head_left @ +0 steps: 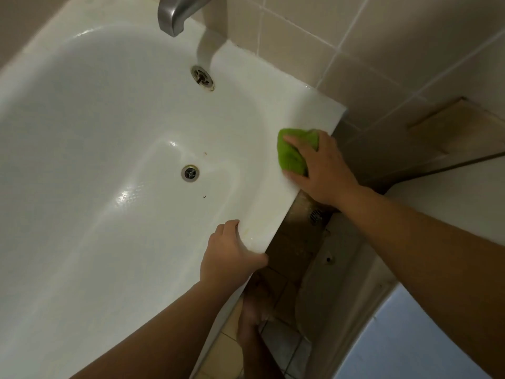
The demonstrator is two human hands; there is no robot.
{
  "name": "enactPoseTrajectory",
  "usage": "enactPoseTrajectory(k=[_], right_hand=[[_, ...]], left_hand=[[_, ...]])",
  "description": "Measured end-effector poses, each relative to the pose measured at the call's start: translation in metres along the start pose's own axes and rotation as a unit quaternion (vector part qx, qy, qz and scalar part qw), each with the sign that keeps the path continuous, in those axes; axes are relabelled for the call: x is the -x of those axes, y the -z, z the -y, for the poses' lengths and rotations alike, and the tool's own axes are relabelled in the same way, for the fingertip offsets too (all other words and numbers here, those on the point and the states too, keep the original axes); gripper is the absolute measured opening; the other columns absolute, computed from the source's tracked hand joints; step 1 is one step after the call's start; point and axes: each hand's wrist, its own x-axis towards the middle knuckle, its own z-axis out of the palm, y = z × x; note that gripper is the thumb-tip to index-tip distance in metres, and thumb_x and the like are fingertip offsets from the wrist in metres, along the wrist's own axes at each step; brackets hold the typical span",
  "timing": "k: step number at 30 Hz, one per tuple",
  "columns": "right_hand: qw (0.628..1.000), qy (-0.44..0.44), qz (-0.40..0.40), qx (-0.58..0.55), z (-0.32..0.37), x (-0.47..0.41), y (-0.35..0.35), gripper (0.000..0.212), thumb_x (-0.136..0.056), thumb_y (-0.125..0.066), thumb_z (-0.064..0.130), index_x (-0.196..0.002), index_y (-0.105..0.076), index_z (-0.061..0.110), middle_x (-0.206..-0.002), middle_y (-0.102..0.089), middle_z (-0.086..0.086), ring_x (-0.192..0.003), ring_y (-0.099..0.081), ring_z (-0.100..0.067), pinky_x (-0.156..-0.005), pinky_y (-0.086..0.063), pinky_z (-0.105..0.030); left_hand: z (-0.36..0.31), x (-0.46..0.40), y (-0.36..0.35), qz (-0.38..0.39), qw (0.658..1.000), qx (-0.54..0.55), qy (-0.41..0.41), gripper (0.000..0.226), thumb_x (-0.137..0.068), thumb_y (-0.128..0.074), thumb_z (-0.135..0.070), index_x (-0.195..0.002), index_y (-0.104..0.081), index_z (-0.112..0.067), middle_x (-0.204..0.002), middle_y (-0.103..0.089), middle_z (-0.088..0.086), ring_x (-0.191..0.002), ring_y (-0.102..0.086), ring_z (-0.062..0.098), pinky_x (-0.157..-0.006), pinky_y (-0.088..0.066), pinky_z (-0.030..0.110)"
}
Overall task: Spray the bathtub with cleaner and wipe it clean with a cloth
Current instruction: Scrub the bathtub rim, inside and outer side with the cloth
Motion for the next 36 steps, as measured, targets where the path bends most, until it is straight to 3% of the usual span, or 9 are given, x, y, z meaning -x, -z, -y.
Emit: enactPoseTrajectory(k=[2, 4, 10, 13, 18, 24, 27, 32, 36], right_hand=[[0.996, -0.071, -0.043, 0.024, 0.014, -0.013, -0.008, 0.071, -0.095, -0.055, 0.059, -0.157, -0.026, 0.04, -0.148, -0.029, -0.02, -0.135, -0.031, -0.041, -0.113, -0.036, -0.056], [0.996, -0.068, -0.053, 0.038, 0.036, -0.006, -0.018, 0.069, -0.095, -0.056, 0.059, -0.156, -0.03, 0.038, -0.146, -0.033, -0.023, -0.134, -0.034, -0.043, -0.113, -0.035, -0.056], [0.976, 0.203, 0.076, 0.031, 0.057, 0.08, -0.044, 0.071, -0.09, -0.062, 0.059, -0.154, -0.04, 0.039, -0.147, -0.037, -0.013, -0.14, -0.036, -0.035, -0.118, -0.031, -0.052], [0.988, 0.134, 0.074, 0.008, 0.042, 0.074, -0.033, 0.071, -0.089, -0.06, 0.06, -0.154, -0.036, 0.043, -0.151, -0.031, -0.015, -0.141, -0.031, -0.038, -0.117, -0.034, -0.056], [0.997, -0.046, -0.047, 0.03, 0.075, 0.051, -0.048, 0.068, -0.095, -0.054, 0.061, -0.155, -0.034, 0.036, -0.149, -0.031, -0.02, -0.138, -0.029, -0.041, -0.118, -0.029, -0.056], [0.972, 0.228, 0.052, 0.034, 0.101, 0.115, -0.074, 0.066, -0.092, -0.059, 0.061, -0.151, -0.043, 0.037, -0.148, -0.038, -0.017, -0.139, -0.035, -0.038, -0.12, -0.029, -0.053], [0.984, 0.171, 0.056, 0.017, 0.077, 0.1, -0.058, 0.067, -0.091, -0.056, 0.064, -0.153, -0.035, 0.044, -0.152, -0.031, -0.017, -0.141, -0.031, -0.039, -0.117, -0.034, -0.057], [0.997, -0.031, -0.067, 0.029, 0.095, 0.065, -0.064, 0.065, -0.093, -0.06, 0.058, -0.151, -0.042, 0.034, -0.146, -0.036, -0.02, -0.134, -0.035, -0.041, -0.113, -0.036, -0.057], [0.99, 0.132, -0.041, 0.033, 0.127, 0.102, -0.088, 0.062, -0.085, -0.071, 0.05, -0.14, -0.057, 0.027, -0.135, -0.047, -0.022, -0.127, -0.044, -0.041, -0.108, -0.039, -0.057]], left_hand=[[0.004, 0.004, 0.0, -0.002, 1.0, 0.006, 0.008, 0.097, -0.055, -0.081, -0.063, -0.137, -0.046, -0.025, -0.121, -0.052, -0.01, -0.112, -0.054, 0.016, -0.093, -0.056, 0.043], [0.006, 0.008, 0.001, 0.004, 1.0, 0.012, 0.014, 0.1, -0.055, -0.08, -0.065, -0.139, -0.045, -0.025, -0.123, -0.052, -0.009, -0.114, -0.053, 0.017, -0.095, -0.055, 0.042], [0.027, 0.03, 0.011, 0.029, 0.999, 0.014, 0.009, 0.098, -0.06, -0.085, -0.045, -0.146, -0.044, -0.021, -0.132, -0.052, -0.004, -0.12, -0.052, 0.018, -0.098, -0.049, 0.037], [0.04, 0.046, 0.014, 0.033, 0.999, -0.009, 0.013, 0.102, -0.062, -0.081, -0.044, -0.152, -0.039, -0.02, -0.139, -0.048, -0.004, -0.129, -0.048, 0.019, -0.103, -0.048, 0.039], [0.054, 0.063, 0.015, 0.026, 0.999, -0.019, 0.021, 0.097, -0.065, -0.081, -0.041, -0.15, -0.041, -0.018, -0.139, -0.047, -0.004, -0.129, -0.048, 0.019, -0.103, -0.049, 0.035], [0.071, 0.079, 0.015, 0.014, 0.999, -0.013, 0.038, 0.095, -0.06, -0.08, -0.041, -0.145, -0.045, -0.016, -0.135, -0.048, -0.003, -0.125, -0.048, 0.019, -0.1, -0.05, 0.037], [0.081, 0.087, 0.015, 0.017, 0.999, -0.025, 0.041, 0.093, -0.061, -0.079, -0.039, -0.145, -0.044, -0.017, -0.137, -0.046, -0.003, -0.127, -0.047, 0.019, -0.101, -0.05, 0.036], [0.089, 0.096, 0.012, 0.001, 0.998, -0.035, 0.046, 0.094, -0.061, -0.079, -0.048, -0.144, -0.045, -0.019, -0.134, -0.048, -0.004, -0.122, -0.048, 0.018, -0.1, -0.051, 0.035], [0.091, 0.096, 0.013, 0.003, 0.999, -0.014, 0.046, 0.094, -0.06, -0.079, -0.045, -0.144, -0.046, -0.018, -0.133, -0.047, -0.003, -0.125, -0.047, 0.02, -0.102, -0.048, 0.038]])
